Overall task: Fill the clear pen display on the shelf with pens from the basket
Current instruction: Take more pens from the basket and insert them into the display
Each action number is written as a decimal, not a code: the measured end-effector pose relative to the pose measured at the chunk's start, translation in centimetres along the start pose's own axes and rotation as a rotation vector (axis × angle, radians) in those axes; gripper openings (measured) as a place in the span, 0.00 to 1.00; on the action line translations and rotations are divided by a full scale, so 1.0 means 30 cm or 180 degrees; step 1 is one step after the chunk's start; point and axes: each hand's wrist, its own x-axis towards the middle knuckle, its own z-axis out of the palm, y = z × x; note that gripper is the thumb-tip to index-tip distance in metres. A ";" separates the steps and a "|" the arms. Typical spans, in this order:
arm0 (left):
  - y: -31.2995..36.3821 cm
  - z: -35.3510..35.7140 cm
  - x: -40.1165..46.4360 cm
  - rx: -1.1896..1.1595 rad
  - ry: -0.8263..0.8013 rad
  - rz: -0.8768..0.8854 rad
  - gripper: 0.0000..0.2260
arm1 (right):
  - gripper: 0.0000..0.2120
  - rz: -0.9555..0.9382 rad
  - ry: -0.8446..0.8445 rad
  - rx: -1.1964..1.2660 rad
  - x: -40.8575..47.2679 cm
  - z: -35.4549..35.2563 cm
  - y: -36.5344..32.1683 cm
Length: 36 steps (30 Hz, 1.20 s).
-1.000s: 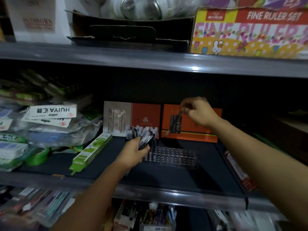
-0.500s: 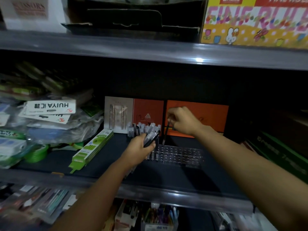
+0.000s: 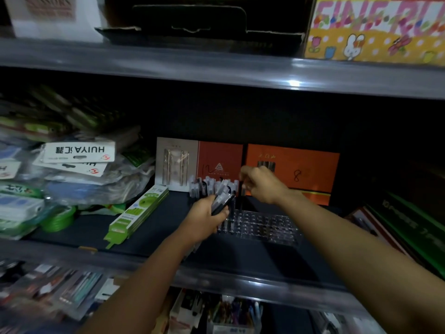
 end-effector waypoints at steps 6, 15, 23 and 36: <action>-0.006 0.001 0.002 0.0031 -0.0037 0.0026 0.05 | 0.08 0.0007 -0.0034 -0.0019 0.015 0.008 0.006; -0.003 0.016 0.002 -0.0096 -0.0117 0.0068 0.01 | 0.08 -0.0432 0.0146 0.1043 -0.062 -0.121 -0.069; 0.059 0.058 -0.019 0.0011 -0.0142 0.0120 0.03 | 0.04 -0.0576 -0.0181 0.1170 -0.119 -0.168 -0.109; 0.070 0.016 -0.063 0.0420 -0.0073 0.0126 0.07 | 0.03 -0.0318 0.0391 0.1351 -0.132 -0.249 -0.096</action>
